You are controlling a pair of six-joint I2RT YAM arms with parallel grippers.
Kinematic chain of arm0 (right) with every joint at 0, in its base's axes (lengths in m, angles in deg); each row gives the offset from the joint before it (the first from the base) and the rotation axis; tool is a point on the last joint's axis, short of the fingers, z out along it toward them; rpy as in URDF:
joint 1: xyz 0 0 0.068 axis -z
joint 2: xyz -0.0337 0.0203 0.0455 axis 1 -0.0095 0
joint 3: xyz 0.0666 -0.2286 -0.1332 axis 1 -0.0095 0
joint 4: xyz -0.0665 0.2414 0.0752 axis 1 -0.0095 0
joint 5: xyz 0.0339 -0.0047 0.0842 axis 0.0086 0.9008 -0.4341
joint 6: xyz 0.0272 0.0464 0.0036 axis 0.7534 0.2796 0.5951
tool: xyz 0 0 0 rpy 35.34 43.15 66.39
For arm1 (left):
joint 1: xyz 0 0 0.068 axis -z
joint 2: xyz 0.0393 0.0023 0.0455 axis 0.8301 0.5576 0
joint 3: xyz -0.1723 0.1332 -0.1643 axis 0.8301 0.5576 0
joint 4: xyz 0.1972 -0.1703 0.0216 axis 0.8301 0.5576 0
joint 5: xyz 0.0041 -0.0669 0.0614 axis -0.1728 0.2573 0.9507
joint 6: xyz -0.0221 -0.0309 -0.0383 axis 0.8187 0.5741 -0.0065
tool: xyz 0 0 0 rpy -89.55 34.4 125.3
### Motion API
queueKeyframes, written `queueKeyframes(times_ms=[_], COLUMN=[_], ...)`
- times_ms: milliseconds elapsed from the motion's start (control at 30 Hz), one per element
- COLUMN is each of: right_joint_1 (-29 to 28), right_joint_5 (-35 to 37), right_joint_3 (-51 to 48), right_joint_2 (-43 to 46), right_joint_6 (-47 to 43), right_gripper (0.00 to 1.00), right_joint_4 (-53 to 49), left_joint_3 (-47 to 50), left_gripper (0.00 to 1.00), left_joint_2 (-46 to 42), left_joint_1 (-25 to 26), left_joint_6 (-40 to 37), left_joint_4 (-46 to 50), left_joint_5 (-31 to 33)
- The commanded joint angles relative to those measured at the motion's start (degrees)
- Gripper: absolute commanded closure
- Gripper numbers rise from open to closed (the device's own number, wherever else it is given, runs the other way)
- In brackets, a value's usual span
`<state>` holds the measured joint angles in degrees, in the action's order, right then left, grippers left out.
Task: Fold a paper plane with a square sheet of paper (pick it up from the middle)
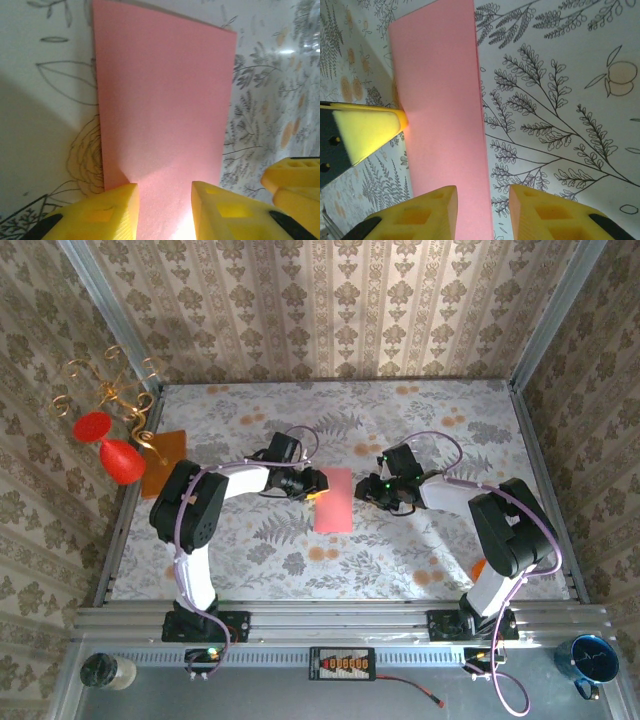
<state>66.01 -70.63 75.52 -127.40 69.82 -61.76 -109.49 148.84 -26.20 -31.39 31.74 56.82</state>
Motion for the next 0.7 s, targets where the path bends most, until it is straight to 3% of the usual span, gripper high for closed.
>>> queueKeyframes(times_ms=[0,567,667], right_joint_1=[0.1,-2.0,-3.1], right_joint_5=[-2.6,-13.6,-13.0], right_joint_3=[-2.0,-9.3,-9.1], right_joint_2=[1.0,2.1,1.5], right_joint_6=[2.2,9.0,8.7], right_gripper=[0.66,0.66,0.71], right_joint_4=[2.4,6.1,5.7], left_joint_3=[-1.4,2.6,2.5], left_gripper=[0.7,0.71,0.72], left_joint_2=[1.5,0.2,0.6], left_joint_1=[-0.4,0.8,0.9], left_joint_6=[-0.4,6.8,7.0], left_joint_4=[4.7,2.0,2.4], left_joint_5=[3.1,9.3,9.1])
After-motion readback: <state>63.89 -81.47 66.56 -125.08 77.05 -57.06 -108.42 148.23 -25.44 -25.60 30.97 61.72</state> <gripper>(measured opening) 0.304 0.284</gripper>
